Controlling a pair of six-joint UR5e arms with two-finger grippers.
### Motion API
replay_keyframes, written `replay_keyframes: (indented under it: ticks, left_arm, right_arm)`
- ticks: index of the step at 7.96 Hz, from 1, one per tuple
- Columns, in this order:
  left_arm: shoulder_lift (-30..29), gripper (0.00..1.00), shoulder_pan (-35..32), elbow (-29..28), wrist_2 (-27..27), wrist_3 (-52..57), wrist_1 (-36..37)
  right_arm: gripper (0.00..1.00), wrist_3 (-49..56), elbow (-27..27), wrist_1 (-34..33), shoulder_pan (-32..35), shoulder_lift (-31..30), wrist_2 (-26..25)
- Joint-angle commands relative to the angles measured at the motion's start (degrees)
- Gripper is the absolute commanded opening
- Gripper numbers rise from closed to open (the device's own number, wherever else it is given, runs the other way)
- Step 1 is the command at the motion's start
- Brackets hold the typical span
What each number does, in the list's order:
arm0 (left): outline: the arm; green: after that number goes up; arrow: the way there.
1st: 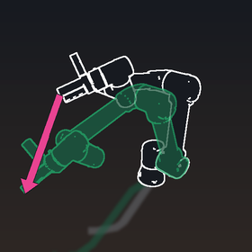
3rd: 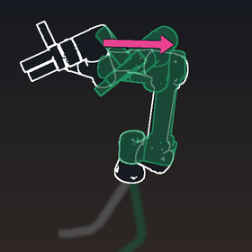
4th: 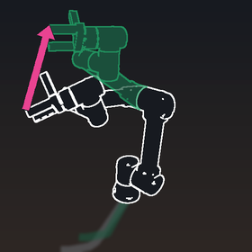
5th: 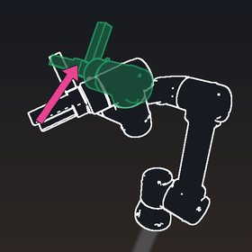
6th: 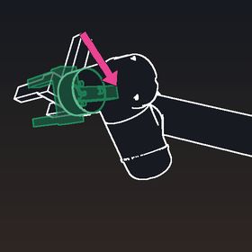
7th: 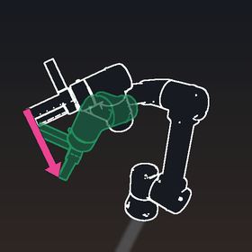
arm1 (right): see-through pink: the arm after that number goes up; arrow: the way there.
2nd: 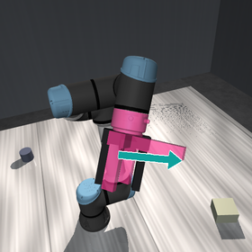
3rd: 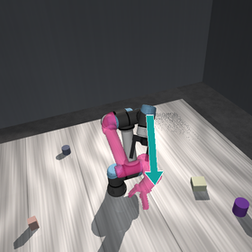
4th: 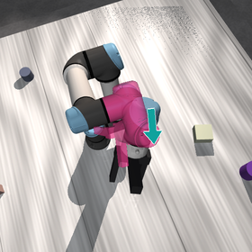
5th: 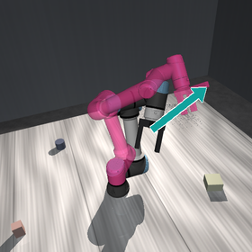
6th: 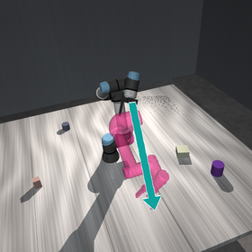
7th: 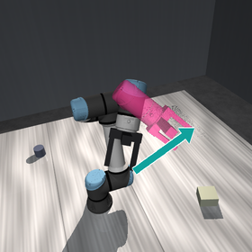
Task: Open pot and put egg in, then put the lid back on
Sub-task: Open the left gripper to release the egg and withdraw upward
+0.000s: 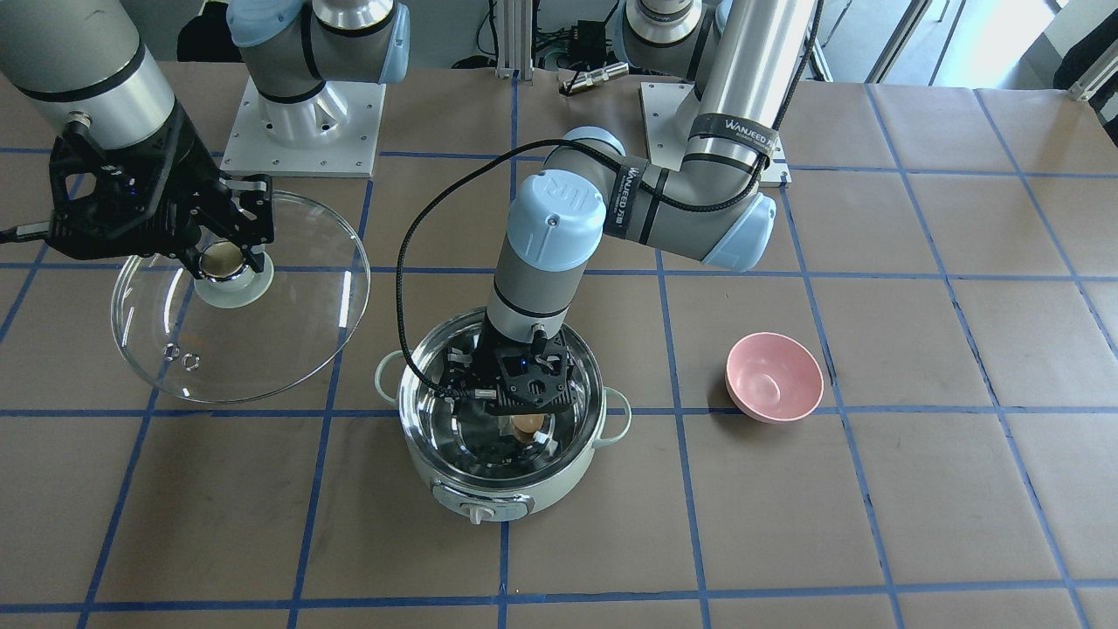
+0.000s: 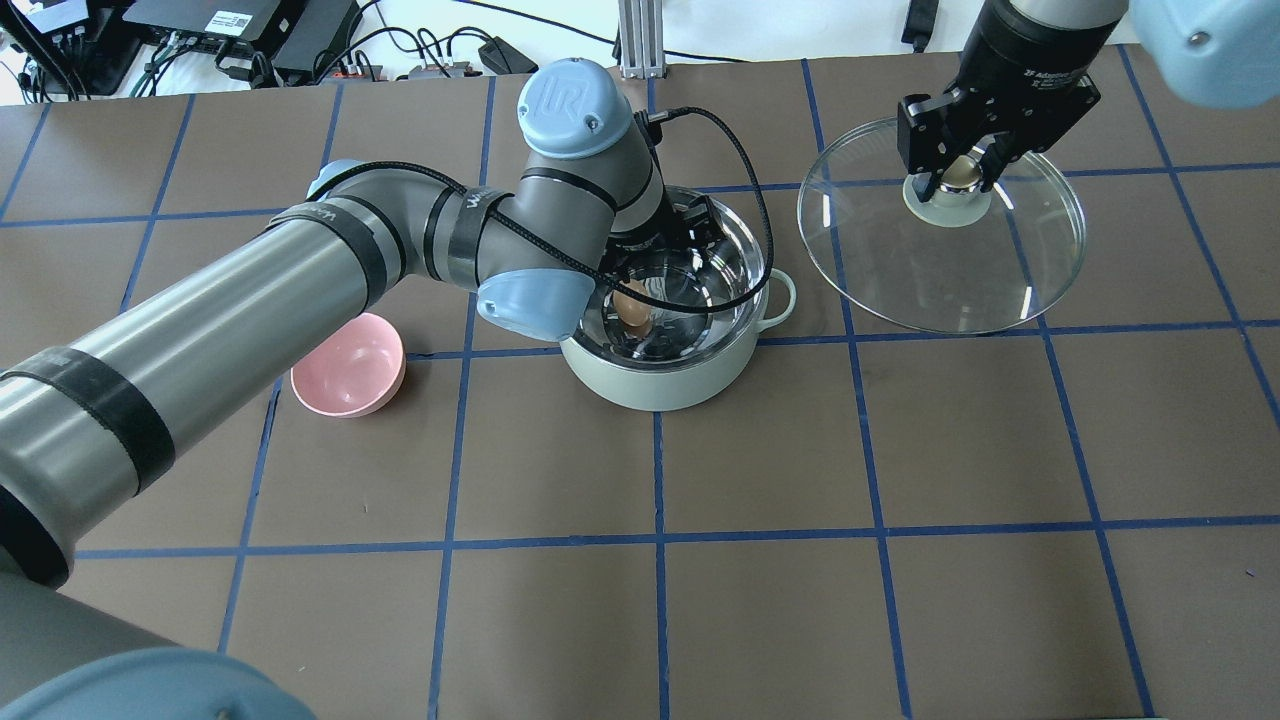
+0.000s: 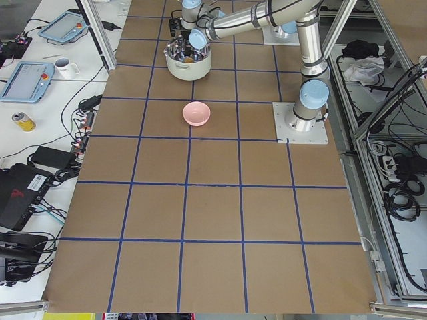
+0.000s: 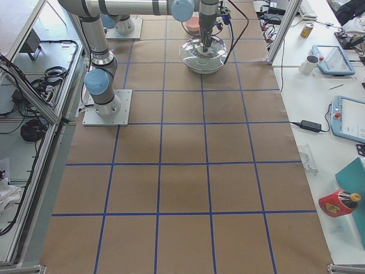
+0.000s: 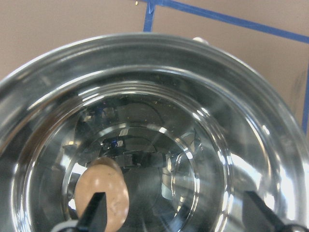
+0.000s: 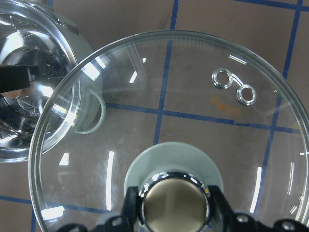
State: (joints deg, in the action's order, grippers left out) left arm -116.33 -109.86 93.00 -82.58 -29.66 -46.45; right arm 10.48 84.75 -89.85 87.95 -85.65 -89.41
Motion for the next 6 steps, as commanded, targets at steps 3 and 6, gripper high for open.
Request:
replay_keyframes:
  ticks: [3, 6]
  left_arm:
    - [8.12, 1.00, 1.92, -2.65, -1.27, 3.28, -7.75]
    - [14.62, 1.00, 7.97, -2.83, -1.36, 8.80, -17.32]
  right_arm:
    - [0.00, -0.02, 0.06, 0.02, 0.21, 0.22, -0.95]
    - [0.00, -0.11, 0.06, -0.67, 0.30, 0.57, -0.42]
